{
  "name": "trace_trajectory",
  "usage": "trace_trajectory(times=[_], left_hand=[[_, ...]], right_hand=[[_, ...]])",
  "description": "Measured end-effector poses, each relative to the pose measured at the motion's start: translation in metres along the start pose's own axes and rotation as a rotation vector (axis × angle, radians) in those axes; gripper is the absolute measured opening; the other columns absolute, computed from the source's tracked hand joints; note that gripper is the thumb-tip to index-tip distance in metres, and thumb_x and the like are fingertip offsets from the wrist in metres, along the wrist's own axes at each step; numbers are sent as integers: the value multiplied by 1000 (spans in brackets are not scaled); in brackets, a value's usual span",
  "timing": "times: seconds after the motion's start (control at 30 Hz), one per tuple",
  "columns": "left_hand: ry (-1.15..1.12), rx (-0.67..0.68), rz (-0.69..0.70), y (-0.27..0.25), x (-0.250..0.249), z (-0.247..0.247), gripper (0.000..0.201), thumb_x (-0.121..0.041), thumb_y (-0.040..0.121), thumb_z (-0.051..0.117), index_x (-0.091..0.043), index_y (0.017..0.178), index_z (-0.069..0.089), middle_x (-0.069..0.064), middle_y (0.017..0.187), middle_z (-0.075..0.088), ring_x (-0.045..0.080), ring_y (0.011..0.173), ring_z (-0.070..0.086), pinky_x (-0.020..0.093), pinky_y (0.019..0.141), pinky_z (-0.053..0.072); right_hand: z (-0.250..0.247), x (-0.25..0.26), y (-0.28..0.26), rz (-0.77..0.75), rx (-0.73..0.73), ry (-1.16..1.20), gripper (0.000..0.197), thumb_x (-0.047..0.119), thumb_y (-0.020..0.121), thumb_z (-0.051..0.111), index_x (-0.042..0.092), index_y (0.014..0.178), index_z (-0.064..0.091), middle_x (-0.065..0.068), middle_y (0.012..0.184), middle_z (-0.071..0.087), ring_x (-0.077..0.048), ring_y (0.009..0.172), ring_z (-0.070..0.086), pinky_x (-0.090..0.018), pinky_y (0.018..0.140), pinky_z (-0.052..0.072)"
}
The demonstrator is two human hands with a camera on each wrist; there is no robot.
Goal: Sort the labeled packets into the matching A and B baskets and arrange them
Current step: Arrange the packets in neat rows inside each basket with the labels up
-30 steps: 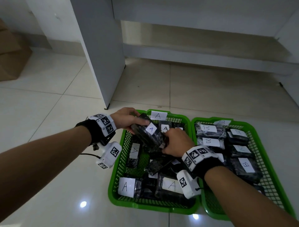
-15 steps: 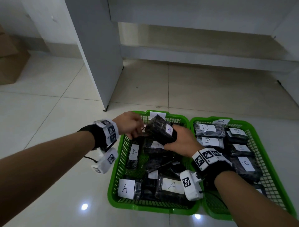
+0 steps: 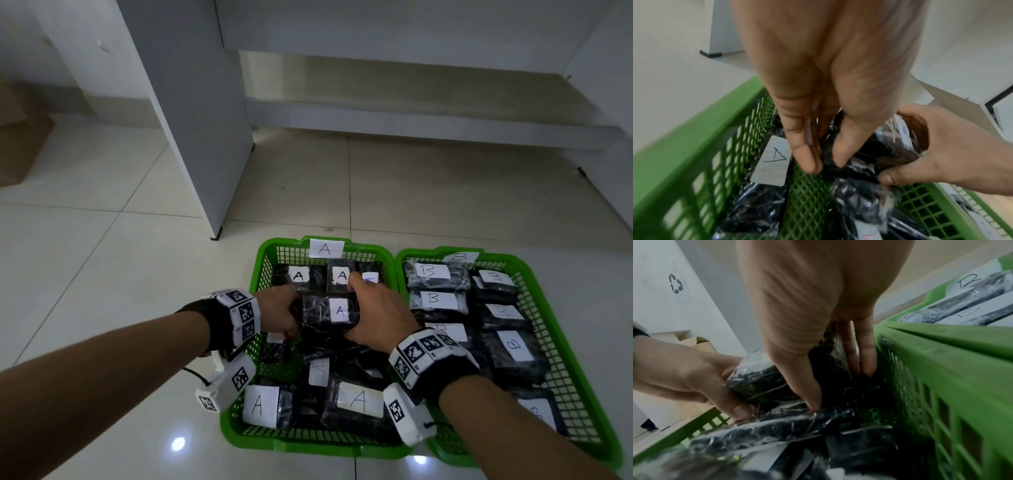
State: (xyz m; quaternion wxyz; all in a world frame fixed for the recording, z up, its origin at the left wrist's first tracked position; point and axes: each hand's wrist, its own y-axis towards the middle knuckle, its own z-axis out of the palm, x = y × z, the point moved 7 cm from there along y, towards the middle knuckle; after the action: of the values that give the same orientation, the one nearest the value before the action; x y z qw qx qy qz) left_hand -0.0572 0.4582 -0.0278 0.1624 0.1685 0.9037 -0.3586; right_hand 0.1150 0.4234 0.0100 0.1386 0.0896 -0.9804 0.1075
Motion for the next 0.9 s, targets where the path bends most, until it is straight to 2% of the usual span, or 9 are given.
trace_trajectory(times=[0.17,0.27,0.37,0.5,0.6,0.67,0.77,0.83,0.9], left_hand=[[-155,55,35,-3,-5,-2,51,-7,72,83,-11,118,63,6,115,68,24,108,64,40,97,54],[-216,113,99,-9,-10,-1,39,-1,73,81,-19,104,65,6,109,70,22,105,66,38,96,54],[-192,114,156,-14,-14,-3,34,5,76,75,-17,102,69,6,106,73,20,102,67,34,92,55],[285,-73,242,-12,-26,-19,46,7,82,57,-10,124,65,8,118,68,22,110,62,22,87,47],[571,69,210,-6,-18,-5,54,3,82,63,-14,132,59,8,128,61,25,116,59,30,92,50],[736,154,224,-3,-16,10,49,-1,83,65,-14,130,61,9,128,60,29,115,60,33,87,52],[921,58,351,-4,-22,24,25,-16,96,53,-9,114,69,11,118,63,32,110,59,38,89,51],[1065,-76,462,-4,-24,26,16,-23,90,62,-15,89,76,6,99,69,28,97,62,40,82,54],[1177,-199,566,-3,-26,27,9,-19,78,69,-23,71,74,-3,82,71,21,84,64,33,77,56]], right_hand=[[-6,12,-6,-154,-50,31,64,33,63,85,30,106,38,8,90,61,-19,71,60,-37,64,53],[-3,15,-8,-204,8,70,67,36,62,85,31,111,39,7,101,63,-20,78,62,-38,68,53],[3,14,-7,-212,58,63,67,29,63,84,30,111,38,5,103,62,-22,81,61,-41,69,54],[3,4,-7,-193,104,44,69,18,61,83,27,115,40,4,103,61,-20,82,60,-41,69,56],[2,-10,-8,-131,106,97,71,16,61,84,31,115,40,5,97,62,-17,81,61,-39,68,56],[2,-15,-10,-105,92,145,72,18,60,85,33,115,40,7,97,62,-15,83,61,-37,70,56],[3,-16,-11,-102,84,172,71,19,61,85,34,114,41,9,99,62,-14,84,60,-36,71,55],[3,-18,-11,-89,79,207,71,18,61,85,33,115,43,10,101,61,-12,84,59,-32,69,54],[2,-22,-11,-70,67,249,70,17,60,86,34,114,44,12,99,61,-10,82,60,-31,67,53]])
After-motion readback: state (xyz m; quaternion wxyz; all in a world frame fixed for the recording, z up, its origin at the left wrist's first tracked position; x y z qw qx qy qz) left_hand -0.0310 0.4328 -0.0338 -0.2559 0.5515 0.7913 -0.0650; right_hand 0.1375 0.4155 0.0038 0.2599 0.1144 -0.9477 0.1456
